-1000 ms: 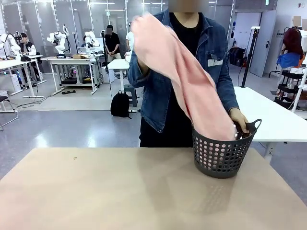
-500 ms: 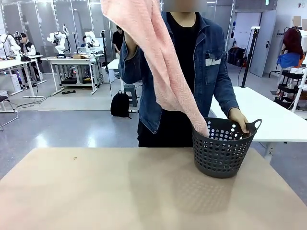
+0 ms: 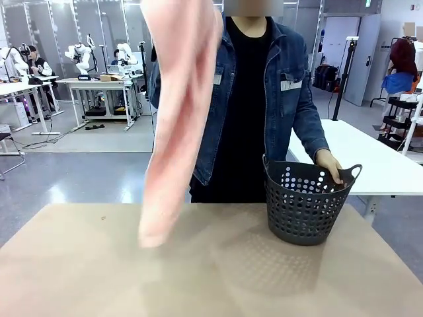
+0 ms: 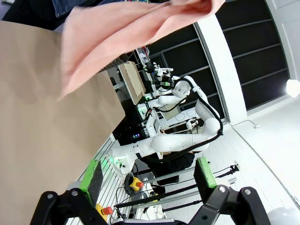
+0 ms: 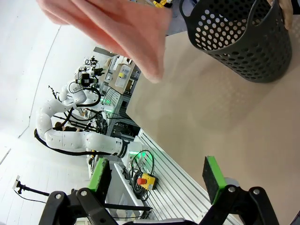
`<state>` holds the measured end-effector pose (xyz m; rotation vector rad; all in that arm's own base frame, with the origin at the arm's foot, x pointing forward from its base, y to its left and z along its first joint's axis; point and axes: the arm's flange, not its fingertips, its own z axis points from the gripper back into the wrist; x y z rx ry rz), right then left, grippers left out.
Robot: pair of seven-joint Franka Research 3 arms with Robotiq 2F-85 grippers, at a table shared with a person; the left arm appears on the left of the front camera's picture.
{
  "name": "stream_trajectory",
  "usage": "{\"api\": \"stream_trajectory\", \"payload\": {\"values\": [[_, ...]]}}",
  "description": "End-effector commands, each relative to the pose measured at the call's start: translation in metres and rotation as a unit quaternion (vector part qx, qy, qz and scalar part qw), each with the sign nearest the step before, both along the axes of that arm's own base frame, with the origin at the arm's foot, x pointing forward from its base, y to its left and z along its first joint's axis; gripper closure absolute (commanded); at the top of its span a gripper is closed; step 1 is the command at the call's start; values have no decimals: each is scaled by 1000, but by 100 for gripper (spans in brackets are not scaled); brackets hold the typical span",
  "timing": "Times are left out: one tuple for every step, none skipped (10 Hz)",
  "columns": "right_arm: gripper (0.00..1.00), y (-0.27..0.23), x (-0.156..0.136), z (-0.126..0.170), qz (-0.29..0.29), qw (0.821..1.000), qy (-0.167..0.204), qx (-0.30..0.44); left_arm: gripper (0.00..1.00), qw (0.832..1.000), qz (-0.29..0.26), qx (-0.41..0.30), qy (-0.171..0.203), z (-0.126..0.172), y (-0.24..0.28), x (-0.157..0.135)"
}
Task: Fold the towel.
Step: Grab the top end of the 100 cm Hotel Towel extended by the human.
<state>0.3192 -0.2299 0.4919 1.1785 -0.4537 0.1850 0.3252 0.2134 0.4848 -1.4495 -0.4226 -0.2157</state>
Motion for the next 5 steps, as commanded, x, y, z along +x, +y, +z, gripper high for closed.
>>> {"api": "stream_trajectory", "payload": {"values": [[0, -2, 2, 1, 3, 1000, -12, 6, 0, 1000, -5, -7, -13, 1, 2, 1], [0, -2, 2, 1, 3, 1000, -12, 6, 0, 1000, -5, -7, -13, 1, 2, 1], [0, -2, 2, 1, 3, 1000, -12, 6, 0, 1000, -5, -7, -13, 1, 2, 1], [0, -2, 2, 1, 3, 1000, -12, 6, 0, 1000, -5, -7, -13, 1, 2, 1], [0, -2, 2, 1, 3, 1000, -12, 6, 0, 1000, -5, -7, -13, 1, 2, 1]]}}
